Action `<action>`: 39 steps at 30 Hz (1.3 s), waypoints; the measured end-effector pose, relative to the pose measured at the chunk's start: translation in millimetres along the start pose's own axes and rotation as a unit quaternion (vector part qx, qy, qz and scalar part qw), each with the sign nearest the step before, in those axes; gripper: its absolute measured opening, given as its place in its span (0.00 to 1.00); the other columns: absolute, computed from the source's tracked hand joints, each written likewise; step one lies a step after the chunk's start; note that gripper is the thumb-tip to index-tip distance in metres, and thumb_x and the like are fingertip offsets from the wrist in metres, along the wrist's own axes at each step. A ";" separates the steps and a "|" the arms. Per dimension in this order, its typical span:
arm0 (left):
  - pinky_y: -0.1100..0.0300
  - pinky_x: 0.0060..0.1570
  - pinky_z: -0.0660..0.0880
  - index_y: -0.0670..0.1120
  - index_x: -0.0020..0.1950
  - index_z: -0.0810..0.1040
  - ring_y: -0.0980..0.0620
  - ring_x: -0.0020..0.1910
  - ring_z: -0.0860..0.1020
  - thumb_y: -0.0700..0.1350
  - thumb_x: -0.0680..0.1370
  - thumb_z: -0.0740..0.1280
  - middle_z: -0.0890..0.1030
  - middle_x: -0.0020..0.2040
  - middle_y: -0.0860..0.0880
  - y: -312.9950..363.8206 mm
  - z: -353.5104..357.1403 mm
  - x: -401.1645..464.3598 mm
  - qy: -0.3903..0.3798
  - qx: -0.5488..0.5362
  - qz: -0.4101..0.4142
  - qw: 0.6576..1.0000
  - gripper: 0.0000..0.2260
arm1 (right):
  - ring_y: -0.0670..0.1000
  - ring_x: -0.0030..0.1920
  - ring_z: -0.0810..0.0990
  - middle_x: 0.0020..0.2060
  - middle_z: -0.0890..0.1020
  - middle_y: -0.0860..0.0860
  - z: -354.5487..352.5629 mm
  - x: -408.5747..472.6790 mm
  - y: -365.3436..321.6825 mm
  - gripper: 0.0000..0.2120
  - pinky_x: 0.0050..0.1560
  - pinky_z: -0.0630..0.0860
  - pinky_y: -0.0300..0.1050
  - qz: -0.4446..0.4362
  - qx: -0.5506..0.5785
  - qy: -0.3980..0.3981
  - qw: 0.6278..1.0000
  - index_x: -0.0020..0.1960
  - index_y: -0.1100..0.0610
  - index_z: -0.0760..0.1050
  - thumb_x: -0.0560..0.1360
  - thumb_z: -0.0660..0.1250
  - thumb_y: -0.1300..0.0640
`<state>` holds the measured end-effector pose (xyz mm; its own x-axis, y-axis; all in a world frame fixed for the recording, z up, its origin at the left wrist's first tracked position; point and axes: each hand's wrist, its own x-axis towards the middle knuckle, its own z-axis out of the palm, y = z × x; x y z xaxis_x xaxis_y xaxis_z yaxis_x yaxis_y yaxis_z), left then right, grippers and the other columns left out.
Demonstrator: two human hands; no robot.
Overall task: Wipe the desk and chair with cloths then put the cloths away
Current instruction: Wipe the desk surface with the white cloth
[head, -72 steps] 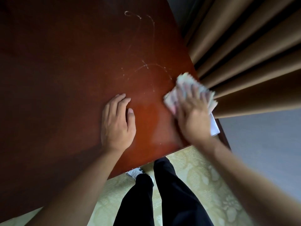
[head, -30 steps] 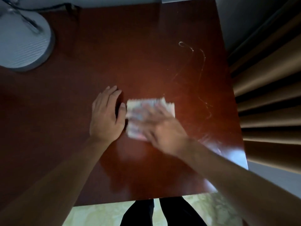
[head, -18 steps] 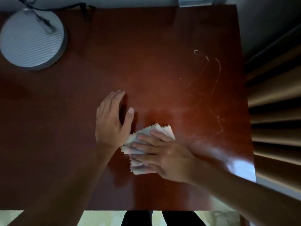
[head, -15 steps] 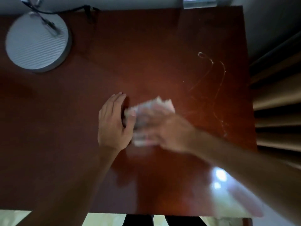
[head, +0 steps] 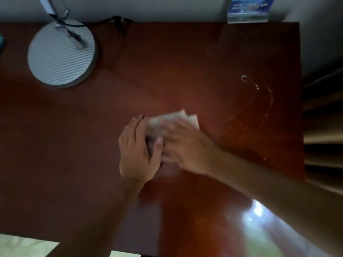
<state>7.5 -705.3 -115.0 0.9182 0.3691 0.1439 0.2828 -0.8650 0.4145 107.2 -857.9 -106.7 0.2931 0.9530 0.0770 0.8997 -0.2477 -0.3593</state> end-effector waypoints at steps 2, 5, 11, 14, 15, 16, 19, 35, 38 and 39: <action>0.46 0.71 0.64 0.39 0.72 0.69 0.42 0.73 0.68 0.59 0.81 0.55 0.72 0.71 0.41 0.4 -0.2 -0.8 0.005 0.001 -0.001 1.000 0.29 | 0.58 0.73 0.68 0.70 0.74 0.53 -14.3 38.9 44.5 0.22 0.73 0.58 0.60 0.096 -0.007 0.040 0.995 0.69 0.51 0.75 0.81 0.54 0.46; 0.48 0.72 0.63 0.39 0.73 0.69 0.43 0.73 0.67 0.59 0.81 0.54 0.72 0.71 0.41 6.1 0.0 -0.1 0.008 -0.010 -0.011 1.000 0.29 | 0.54 0.79 0.54 0.77 0.63 0.50 -29.0 79.7 87.9 0.22 0.76 0.47 0.57 0.212 -0.001 0.043 0.976 0.77 0.48 0.62 0.83 0.52 0.50; 0.48 0.71 0.64 0.38 0.71 0.71 0.42 0.72 0.69 0.58 0.81 0.55 0.73 0.70 0.40 3.3 2.6 -2.4 0.015 -0.002 0.001 1.000 0.28 | 0.55 0.78 0.58 0.75 0.67 0.50 4.3 4.5 -3.7 0.22 0.75 0.55 0.62 0.095 0.000 0.028 0.995 0.74 0.50 0.69 0.82 0.51 0.47; 0.45 0.70 0.65 0.39 0.70 0.72 0.41 0.71 0.70 0.57 0.81 0.57 0.73 0.69 0.40 8.4 2.9 0.5 0.021 -0.010 0.003 1.000 0.26 | 0.54 0.76 0.62 0.73 0.70 0.49 -14.0 3.8 20.0 0.20 0.76 0.53 0.57 0.052 -0.007 -0.008 0.999 0.70 0.48 0.73 0.82 0.54 0.45; 0.44 0.70 0.65 0.39 0.70 0.72 0.41 0.71 0.70 0.56 0.81 0.57 0.74 0.69 0.39 7.3 1.5 1.1 0.019 -0.007 0.005 1.000 0.26 | 0.56 0.75 0.64 0.72 0.71 0.52 -22.2 21.6 35.0 0.19 0.74 0.53 0.56 0.075 -0.010 -0.013 0.997 0.70 0.49 0.73 0.82 0.56 0.47; 0.44 0.70 0.65 0.39 0.70 0.72 0.41 0.71 0.69 0.56 0.81 0.57 0.74 0.69 0.39 6.7 1.2 1.4 0.018 -0.002 0.003 1.000 0.26 | 0.57 0.74 0.66 0.72 0.72 0.54 -28.3 42.1 55.4 0.19 0.73 0.54 0.55 0.102 -0.021 0.002 0.995 0.70 0.52 0.73 0.82 0.57 0.49; 0.44 0.72 0.62 0.39 0.71 0.72 0.41 0.72 0.68 0.55 0.81 0.57 0.73 0.70 0.39 3.5 -0.9 -0.6 -0.001 -0.001 -0.005 1.000 0.25 | 0.60 0.75 0.62 0.74 0.69 0.56 -37.1 93.6 105.5 0.25 0.72 0.56 0.61 0.210 -0.037 0.054 0.976 0.75 0.53 0.66 0.81 0.50 0.47; 0.50 0.67 0.66 0.44 0.64 0.77 0.45 0.64 0.72 0.45 0.77 0.61 0.75 0.64 0.42 -72.8 -41.5 6.7 0.051 -0.129 -0.084 0.987 0.17 | 0.60 0.76 0.61 0.74 0.68 0.56 7.1 166.1 20.8 0.25 0.73 0.52 0.58 0.250 -0.057 0.063 0.965 0.75 0.54 0.66 0.81 0.48 0.50; 0.50 0.67 0.65 0.43 0.64 0.77 0.45 0.65 0.72 0.45 0.78 0.61 0.75 0.65 0.42 -124.8 -58.8 -0.7 0.079 -0.078 -0.106 0.988 0.16 | 0.60 0.74 0.65 0.71 0.72 0.58 48.2 129.0 -95.3 0.22 0.74 0.59 0.60 0.162 -0.012 0.029 0.986 0.70 0.57 0.73 0.79 0.53 0.54; 0.50 0.68 0.65 0.42 0.64 0.77 0.45 0.66 0.71 0.45 0.79 0.61 0.75 0.66 0.43 -134.3 -62.9 -6.3 0.076 -0.066 -0.100 0.990 0.16 | 0.58 0.75 0.64 0.72 0.71 0.55 57.5 103.5 -133.6 0.20 0.74 0.59 0.62 0.105 0.009 0.018 0.994 0.69 0.55 0.74 0.81 0.54 0.54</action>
<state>-53.7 -570.1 -115.1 0.7924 0.5838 0.1769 0.4067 -0.7217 0.5601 -1.2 -716.1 -104.2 0.4849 0.8740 0.0318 0.8118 -0.4362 -0.3882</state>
